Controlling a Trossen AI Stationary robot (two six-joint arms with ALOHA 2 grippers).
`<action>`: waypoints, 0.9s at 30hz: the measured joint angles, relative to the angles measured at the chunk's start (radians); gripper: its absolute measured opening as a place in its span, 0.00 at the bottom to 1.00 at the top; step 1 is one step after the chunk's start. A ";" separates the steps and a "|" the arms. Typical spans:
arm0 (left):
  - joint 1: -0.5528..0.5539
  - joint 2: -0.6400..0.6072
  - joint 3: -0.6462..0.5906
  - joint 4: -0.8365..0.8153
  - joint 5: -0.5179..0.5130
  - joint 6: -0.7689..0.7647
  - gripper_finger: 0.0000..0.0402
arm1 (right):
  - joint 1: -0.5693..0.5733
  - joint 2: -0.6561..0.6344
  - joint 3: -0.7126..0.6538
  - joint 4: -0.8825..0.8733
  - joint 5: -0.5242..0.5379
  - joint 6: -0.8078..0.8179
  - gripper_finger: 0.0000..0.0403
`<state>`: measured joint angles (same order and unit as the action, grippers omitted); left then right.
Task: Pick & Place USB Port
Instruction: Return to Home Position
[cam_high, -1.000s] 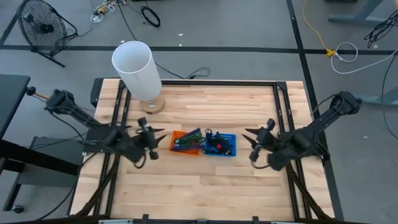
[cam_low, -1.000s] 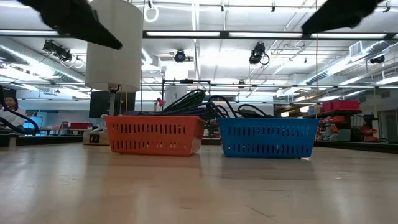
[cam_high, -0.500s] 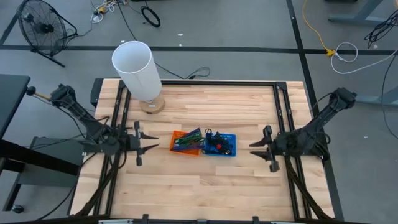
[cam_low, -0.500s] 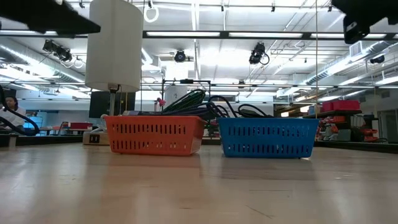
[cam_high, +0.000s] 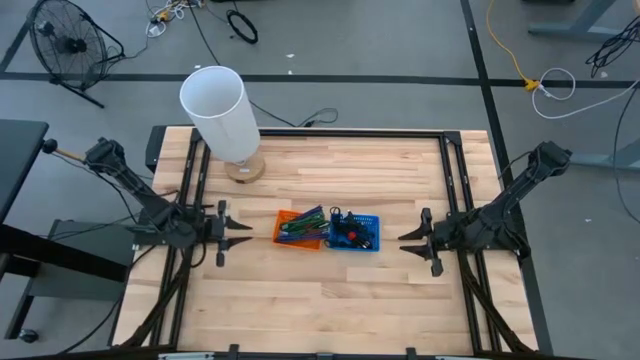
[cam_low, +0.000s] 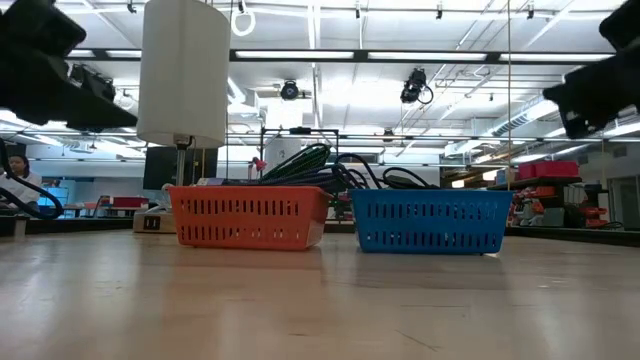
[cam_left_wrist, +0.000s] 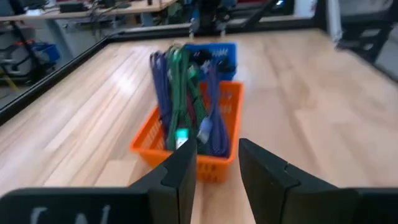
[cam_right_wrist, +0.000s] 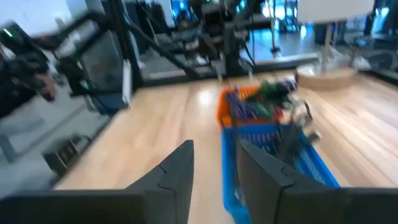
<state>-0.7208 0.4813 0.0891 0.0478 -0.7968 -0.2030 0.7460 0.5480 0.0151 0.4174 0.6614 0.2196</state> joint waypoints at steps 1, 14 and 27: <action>0.000 0.002 -0.006 -0.004 -0.005 0.000 0.31 | 0.000 0.000 0.000 -0.021 0.000 0.002 0.31; 0.000 0.004 -0.017 -0.015 0.128 0.003 0.31 | 0.000 0.000 0.000 -0.052 0.000 0.004 0.31; 0.002 -0.016 -0.030 0.004 0.129 0.004 0.31 | 0.000 0.000 0.001 -0.053 0.000 0.004 0.31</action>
<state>-0.7187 0.4652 0.0588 0.0516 -0.6682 -0.1989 0.7460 0.5476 0.0158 0.3643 0.6617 0.2237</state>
